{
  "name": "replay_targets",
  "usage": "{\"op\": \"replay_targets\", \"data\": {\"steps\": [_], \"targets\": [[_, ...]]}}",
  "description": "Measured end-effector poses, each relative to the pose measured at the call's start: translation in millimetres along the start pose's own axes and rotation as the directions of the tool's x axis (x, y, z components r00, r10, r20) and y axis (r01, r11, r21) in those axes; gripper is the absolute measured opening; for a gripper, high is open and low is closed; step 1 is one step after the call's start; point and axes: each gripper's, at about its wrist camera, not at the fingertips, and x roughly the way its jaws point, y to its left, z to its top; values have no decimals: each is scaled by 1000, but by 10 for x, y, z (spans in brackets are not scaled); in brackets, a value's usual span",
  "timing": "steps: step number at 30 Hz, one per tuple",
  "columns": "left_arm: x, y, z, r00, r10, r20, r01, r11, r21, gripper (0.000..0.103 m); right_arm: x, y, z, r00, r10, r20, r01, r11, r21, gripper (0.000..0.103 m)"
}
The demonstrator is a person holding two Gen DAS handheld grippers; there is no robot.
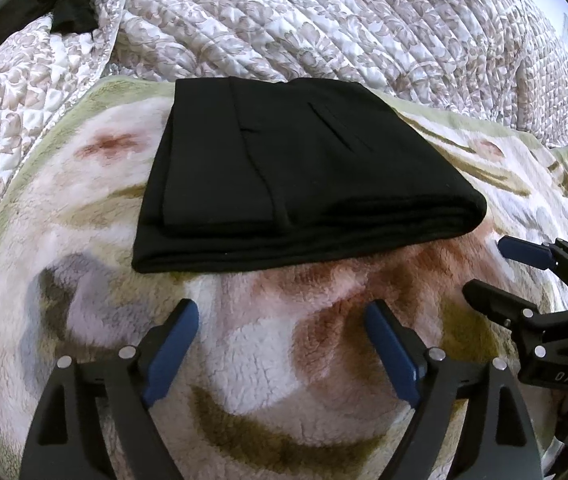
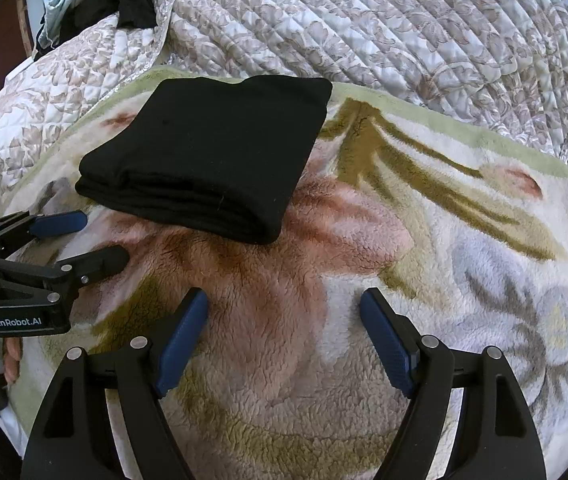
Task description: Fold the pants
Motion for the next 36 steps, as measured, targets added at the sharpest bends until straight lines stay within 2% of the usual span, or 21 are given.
{"op": "replay_targets", "data": {"steps": [18, 23, 26, 36], "targets": [[3, -14, 0, 1000, 6, -1, -6, 1000, 6, 88, 0, -7, -2, 1000, 10, -1, -10, 1000, 8, 79], [1, 8, -1, 1000, -11, 2, 11, 1000, -1, 91, -1, -7, -3, 1000, 9, -1, -9, 1000, 8, 79], [27, -2, 15, 999, -45, -9, 45, 999, 4, 100, -1, -8, -4, 1000, 10, -1, -10, 1000, 9, 79], [32, -17, 9, 999, -49, -4, 49, 999, 7, 101, -1, -9, 0, 1000, 10, -2, -10, 1000, 8, 79]]}}
